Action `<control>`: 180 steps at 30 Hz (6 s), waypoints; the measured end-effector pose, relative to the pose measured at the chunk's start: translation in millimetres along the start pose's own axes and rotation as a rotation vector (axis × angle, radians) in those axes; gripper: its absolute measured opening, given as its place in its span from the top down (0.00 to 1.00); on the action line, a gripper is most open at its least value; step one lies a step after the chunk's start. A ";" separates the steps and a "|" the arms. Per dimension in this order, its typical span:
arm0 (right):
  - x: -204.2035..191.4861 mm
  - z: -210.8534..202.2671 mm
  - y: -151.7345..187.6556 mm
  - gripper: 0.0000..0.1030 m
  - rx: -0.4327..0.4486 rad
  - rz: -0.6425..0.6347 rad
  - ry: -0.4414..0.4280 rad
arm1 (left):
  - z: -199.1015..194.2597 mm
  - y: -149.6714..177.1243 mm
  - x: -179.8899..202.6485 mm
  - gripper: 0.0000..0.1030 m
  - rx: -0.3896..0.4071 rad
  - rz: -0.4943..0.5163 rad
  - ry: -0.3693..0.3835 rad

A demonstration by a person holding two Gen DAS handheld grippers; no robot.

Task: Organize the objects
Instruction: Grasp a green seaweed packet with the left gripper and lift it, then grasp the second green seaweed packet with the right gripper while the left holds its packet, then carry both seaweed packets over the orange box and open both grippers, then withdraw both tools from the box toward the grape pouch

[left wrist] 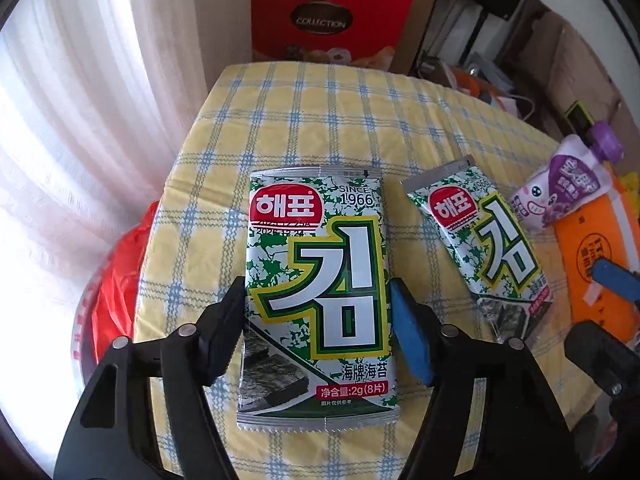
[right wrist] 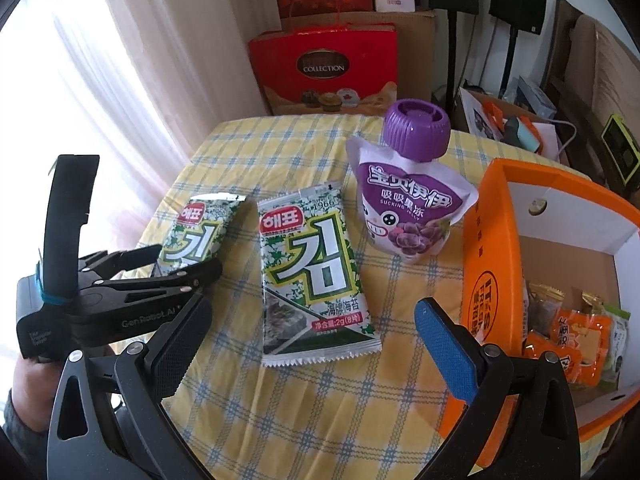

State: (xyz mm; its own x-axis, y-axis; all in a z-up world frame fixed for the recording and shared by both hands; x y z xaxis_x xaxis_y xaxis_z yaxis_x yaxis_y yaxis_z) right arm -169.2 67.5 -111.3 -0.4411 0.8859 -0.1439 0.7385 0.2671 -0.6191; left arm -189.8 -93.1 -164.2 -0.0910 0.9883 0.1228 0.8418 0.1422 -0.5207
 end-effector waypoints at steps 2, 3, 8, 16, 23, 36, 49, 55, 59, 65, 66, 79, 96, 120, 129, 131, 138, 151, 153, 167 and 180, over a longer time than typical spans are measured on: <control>0.0 2.7 -0.3 0.01 -0.004 -0.004 0.003 | -4.1 2.6 -4.7 0.39 0.001 -0.011 0.024; -0.5 4.6 -0.5 0.01 -0.006 -0.008 0.007 | -6.1 3.3 -8.1 0.39 0.001 -0.020 0.028; -7.7 16.0 -3.0 0.00 -0.010 -0.055 0.051 | -18.4 8.6 -26.9 0.39 0.015 -0.069 0.047; -21.7 33.1 -1.2 0.05 -0.036 -0.092 0.051 | -27.4 11.2 -44.8 0.39 0.027 -0.128 0.076; -11.4 56.6 1.5 0.05 -0.070 -0.075 0.080 | -28.4 8.4 -41.6 0.39 0.028 -0.132 0.099; -14.0 70.6 4.5 0.31 -0.047 -0.105 0.109 | -29.6 12.1 -39.7 0.39 0.022 -0.132 0.101; -16.9 25.0 10.8 0.32 -0.008 -0.061 0.018 | -61.9 13.4 -23.0 0.39 0.059 -0.097 0.118; -21.6 -3.0 13.2 0.32 0.021 -0.058 -0.002 | -83.1 11.3 -6.7 0.39 0.085 -0.069 0.129; -20.2 -18.9 13.6 0.32 0.042 -0.050 -0.012 | -95.9 8.3 7.1 0.38 0.099 -0.050 0.143; -5.5 -49.4 13.2 0.32 0.067 -0.020 -0.005 | -112.6 0.8 31.8 0.38 0.120 -0.016 0.174; -1.2 -54.1 13.5 0.32 0.069 -0.013 0.001 | -115.3 -0.1 36.1 0.38 0.124 -0.007 0.177; 59.4 -110.2 12.7 0.32 0.122 0.063 0.063 | -129.0 -8.4 112.5 0.38 0.122 0.079 0.266; 154.1 -132.8 16.3 0.32 0.152 0.198 0.143 | -110.0 -20.9 214.1 0.38 0.092 0.166 0.325; 267.5 -111.0 29.0 0.31 0.126 0.270 0.272 | -33.8 -26.5 318.3 0.37 -0.004 0.145 0.367; 266.3 -104.1 24.2 0.28 0.131 0.217 0.299 | -14.7 -28.6 324.4 0.35 -0.023 0.058 0.370; 264.3 -102.6 23.9 0.24 0.131 0.197 0.302 | -11.3 -26.8 325.4 0.34 -0.048 0.050 0.386; 262.5 -110.2 26.6 0.23 0.147 0.210 0.304 | -12.6 -22.9 324.0 0.33 -0.079 0.052 0.423; 242.9 -144.5 22.8 0.23 0.182 0.227 0.274 | -67.6 -26.1 301.0 0.21 -0.027 0.112 0.452; 234.7 -147.0 19.4 0.23 0.189 0.216 0.264 | -77.9 -26.5 290.7 0.20 -0.008 0.117 0.447; 175.8 -141.8 2.1 0.16 0.205 0.145 0.198 | -97.4 -30.5 198.5 0.15 0.063 0.066 0.314; 124.3 -126.5 -10.4 0.16 0.201 0.065 0.139 | -83.4 -18.1 115.0 0.15 0.077 -0.023 0.233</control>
State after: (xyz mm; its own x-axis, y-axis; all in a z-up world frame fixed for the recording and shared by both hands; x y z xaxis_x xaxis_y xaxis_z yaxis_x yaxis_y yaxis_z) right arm -167.1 222.8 -25.1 -0.3116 0.9460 -0.0898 0.6406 0.1393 -0.7551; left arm -171.0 13.2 -70.2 0.0227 0.9463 0.3226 0.7970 0.1777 -0.5772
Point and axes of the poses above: each gripper's, at about its wrist camera, not at the fingertips, and z roughly the way its jaws point, x to its right, y to its underside, the point moved 5 cm from there along z, roughly the way its jaws point, and after that the axes turned 6 degrees about x, right-handed, at the moved point
